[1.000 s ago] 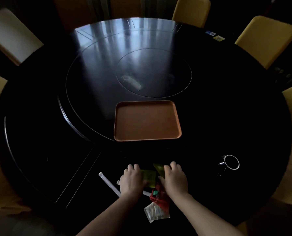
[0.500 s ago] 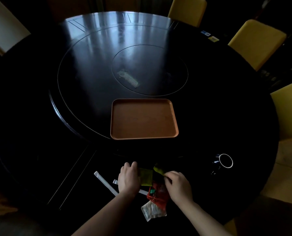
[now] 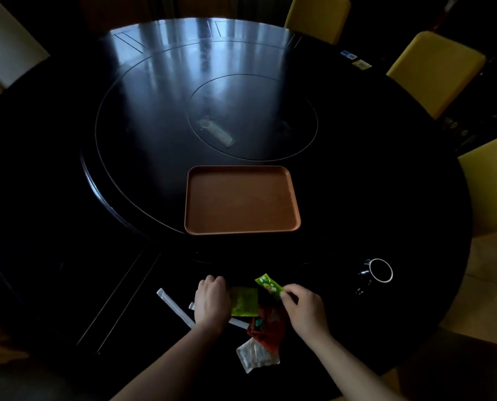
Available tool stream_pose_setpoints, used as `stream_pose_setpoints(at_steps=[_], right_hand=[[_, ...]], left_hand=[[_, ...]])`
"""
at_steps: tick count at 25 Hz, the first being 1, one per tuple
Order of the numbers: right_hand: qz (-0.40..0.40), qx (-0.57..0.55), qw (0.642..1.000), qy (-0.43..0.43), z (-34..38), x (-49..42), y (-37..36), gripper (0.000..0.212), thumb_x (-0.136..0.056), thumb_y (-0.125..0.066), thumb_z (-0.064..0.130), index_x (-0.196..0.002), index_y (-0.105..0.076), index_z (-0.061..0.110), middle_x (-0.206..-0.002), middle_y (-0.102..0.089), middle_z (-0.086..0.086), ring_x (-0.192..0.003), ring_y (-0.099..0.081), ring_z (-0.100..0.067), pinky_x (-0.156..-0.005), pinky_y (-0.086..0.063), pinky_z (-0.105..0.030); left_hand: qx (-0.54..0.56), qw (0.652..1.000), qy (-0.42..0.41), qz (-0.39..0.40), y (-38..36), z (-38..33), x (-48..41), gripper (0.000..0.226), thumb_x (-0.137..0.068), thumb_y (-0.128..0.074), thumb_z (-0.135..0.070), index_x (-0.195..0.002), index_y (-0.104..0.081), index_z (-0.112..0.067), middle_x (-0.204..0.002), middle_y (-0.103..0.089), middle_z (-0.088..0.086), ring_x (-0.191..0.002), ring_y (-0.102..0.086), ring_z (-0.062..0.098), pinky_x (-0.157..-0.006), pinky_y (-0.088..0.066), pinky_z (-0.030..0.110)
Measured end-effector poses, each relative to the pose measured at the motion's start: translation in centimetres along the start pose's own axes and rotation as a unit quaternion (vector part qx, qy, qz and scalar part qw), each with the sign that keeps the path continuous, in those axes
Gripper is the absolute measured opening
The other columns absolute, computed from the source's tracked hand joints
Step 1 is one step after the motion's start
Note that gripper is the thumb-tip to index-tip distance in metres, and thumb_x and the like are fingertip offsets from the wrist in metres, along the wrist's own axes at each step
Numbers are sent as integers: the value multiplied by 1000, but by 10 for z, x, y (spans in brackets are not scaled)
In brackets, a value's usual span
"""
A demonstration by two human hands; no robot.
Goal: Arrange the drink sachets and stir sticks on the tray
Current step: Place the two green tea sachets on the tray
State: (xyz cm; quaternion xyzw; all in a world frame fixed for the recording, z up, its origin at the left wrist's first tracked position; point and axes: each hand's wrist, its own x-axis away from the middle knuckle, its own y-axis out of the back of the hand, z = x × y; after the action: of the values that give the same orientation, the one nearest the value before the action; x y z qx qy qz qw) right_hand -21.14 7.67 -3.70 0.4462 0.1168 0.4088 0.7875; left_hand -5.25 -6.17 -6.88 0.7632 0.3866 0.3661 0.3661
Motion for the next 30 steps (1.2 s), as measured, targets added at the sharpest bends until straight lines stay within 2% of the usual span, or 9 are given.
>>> stream_pose_setpoints(at_steps=[2,5,12,15,17,22,25,28,30], right_hand=[[6,-6,1000,-9,3,0,1,15,-93,-61,26,-100,-72,17,-81,-62,13,-74,-57,-2,-61,-38,-6],[18,-9,999,-26,3,0,-3,13,-93,-61,27,-96,-71,19,-75,-58,16,-68,-55,3,-56,-38,-7],[4,-34,998,-61,-1,4,-6,10,-91,-65,23,-93,-72,16,-78,-66,8,-74,-61,-8,-59,-38,-10],[-4,-73,995,-64,4,2,2,10,-91,-64,22,-93,-71,16,-81,-68,6,-78,-64,-9,-65,-46,-19],[-12,-115,991,-71,10,0,5,8,-91,-64,20,-90,-72,16,-81,-69,7,-79,-64,-6,-68,-50,-24],[-41,-239,961,-132,33,1,9,12,-90,-65,18,-81,-71,23,-79,-74,-2,-76,-71,-18,-70,-61,-43],[-54,-283,944,-161,57,3,14,13,-92,-63,14,-84,-70,21,-83,-74,-8,-76,-72,-23,-67,-61,-40],[-65,-302,938,-160,79,-6,23,12,-92,-62,10,-85,-70,17,-86,-73,-11,-78,-71,-26,-66,-60,-39],[-66,-306,936,-162,90,-21,28,12,-93,-61,9,-87,-70,13,-86,-73,-12,-76,-70,-24,-65,-59,-37]], left_hand=[[-9,1000,-16,3,1,1,2,14,-85,-64,-22,-95,-59,-12,-95,-57,4,-95,-54,25,-81,-46,35],[-18,999,-36,8,-1,2,2,17,-83,-66,-26,-95,-61,-14,-95,-56,3,-95,-53,24,-79,-47,36],[15,999,35,7,3,-9,-2,15,-86,-59,-23,-92,-69,-15,-96,-57,3,-100,-52,25,-80,-44,36],[114,992,60,17,14,-11,7,2,-83,-63,-24,-83,-66,-24,-89,-61,-5,-93,-57,18,-75,-47,33],[199,977,77,27,28,-4,17,9,-82,-68,-22,-77,-63,-27,-80,-66,-7,-79,-63,13,-66,-54,34],[347,933,97,-12,82,16,29,9,-85,-73,-16,-79,-69,-20,-74,-72,5,-63,-70,14,-53,-56,26],[402,910,90,-48,110,24,20,10,-83,-75,-15,-77,-71,-21,-73,-72,5,-61,-70,15,-51,-56,27],[433,895,69,-79,128,26,-2,10,-82,-77,-20,-75,-72,-26,-73,-73,0,-66,-70,15,-60,-60,38],[448,885,59,-112,140,20,-23,9,-83,-76,-23,-77,-72,-28,-74,-73,-3,-69,-70,12,-63,-60,36]])
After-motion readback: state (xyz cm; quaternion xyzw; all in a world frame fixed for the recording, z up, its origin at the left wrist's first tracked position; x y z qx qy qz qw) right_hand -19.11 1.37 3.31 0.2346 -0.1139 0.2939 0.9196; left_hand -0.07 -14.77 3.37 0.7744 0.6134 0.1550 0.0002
